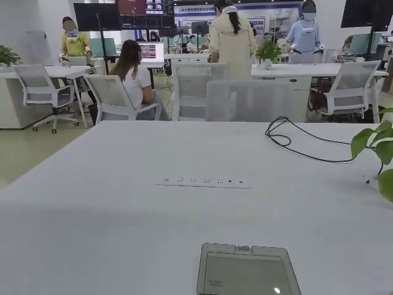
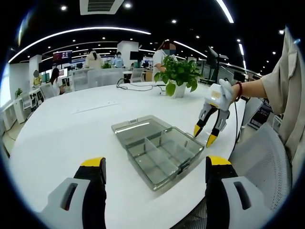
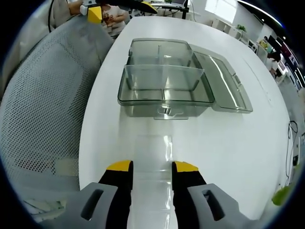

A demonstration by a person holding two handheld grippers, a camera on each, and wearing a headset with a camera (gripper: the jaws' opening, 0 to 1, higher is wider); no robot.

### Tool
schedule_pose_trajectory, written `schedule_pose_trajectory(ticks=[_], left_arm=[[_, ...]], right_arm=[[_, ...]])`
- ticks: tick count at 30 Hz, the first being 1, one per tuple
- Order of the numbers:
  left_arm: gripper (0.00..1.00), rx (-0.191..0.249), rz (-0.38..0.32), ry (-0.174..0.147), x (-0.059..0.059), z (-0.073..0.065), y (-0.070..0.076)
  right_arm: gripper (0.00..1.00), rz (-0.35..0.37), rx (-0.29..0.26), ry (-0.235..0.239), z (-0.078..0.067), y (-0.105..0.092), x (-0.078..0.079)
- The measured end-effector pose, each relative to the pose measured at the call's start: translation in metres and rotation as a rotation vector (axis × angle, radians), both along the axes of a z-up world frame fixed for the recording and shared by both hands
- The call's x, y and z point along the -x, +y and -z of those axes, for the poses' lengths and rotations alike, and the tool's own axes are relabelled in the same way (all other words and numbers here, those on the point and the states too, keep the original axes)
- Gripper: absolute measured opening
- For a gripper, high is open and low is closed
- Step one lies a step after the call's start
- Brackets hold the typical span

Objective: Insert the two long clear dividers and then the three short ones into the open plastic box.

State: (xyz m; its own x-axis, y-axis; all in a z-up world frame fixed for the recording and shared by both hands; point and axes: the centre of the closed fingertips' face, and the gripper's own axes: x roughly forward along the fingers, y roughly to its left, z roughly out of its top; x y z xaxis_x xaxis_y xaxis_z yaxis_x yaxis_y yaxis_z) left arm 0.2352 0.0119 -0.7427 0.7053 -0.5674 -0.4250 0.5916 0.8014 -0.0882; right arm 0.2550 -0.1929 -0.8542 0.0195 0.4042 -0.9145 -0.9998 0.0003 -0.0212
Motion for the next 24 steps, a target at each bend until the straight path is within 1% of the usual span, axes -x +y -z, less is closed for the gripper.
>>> schedule_pose_trajectory(ticks=[3,7,8,10,14,17,18,20,21,23,24], left_arm=[[0.87,-0.004,0.002,-0.001,0.001,0.000,0.001],[0.87,-0.001,-0.001,-0.009,0.000,-0.002,0.002],[0.87,0.003,-0.005,-0.016,-0.001,-0.004,0.002],[0.87,0.008,-0.005,-0.021,-0.001,-0.006,0.002],[0.86,0.004,-0.003,-0.027,-0.001,-0.007,0.002],[0.84,0.009,-0.001,-0.027,-0.001,-0.008,0.002],[0.84,0.015,0.001,-0.024,0.000,-0.009,0.001],[0.81,0.023,0.003,-0.016,0.001,-0.008,0.000],[0.79,0.028,0.007,-0.013,0.002,-0.008,-0.001],[0.78,0.040,0.013,-0.010,0.004,-0.009,-0.004],[0.78,0.044,0.016,-0.009,0.005,-0.009,-0.005]], right_arm=[[0.33,0.009,-0.003,-0.002,0.000,0.000,0.000],[0.32,0.046,-0.018,-0.005,0.000,-0.001,0.000],[0.32,0.047,-0.020,-0.009,-0.001,-0.002,0.000],[0.32,0.061,-0.024,-0.017,-0.001,-0.002,0.000],[0.32,0.079,-0.036,-0.045,-0.003,-0.003,0.001],[0.32,0.092,-0.040,-0.077,-0.006,-0.005,-0.002],[0.32,0.094,-0.038,-0.102,-0.007,-0.006,-0.004],[0.32,0.104,-0.032,-0.122,-0.007,-0.009,-0.006],[0.32,0.116,-0.044,-0.152,-0.010,-0.010,-0.010],[0.32,0.130,-0.058,-0.165,-0.015,-0.010,-0.011],[0.32,0.143,-0.072,-0.193,-0.019,-0.009,-0.015]])
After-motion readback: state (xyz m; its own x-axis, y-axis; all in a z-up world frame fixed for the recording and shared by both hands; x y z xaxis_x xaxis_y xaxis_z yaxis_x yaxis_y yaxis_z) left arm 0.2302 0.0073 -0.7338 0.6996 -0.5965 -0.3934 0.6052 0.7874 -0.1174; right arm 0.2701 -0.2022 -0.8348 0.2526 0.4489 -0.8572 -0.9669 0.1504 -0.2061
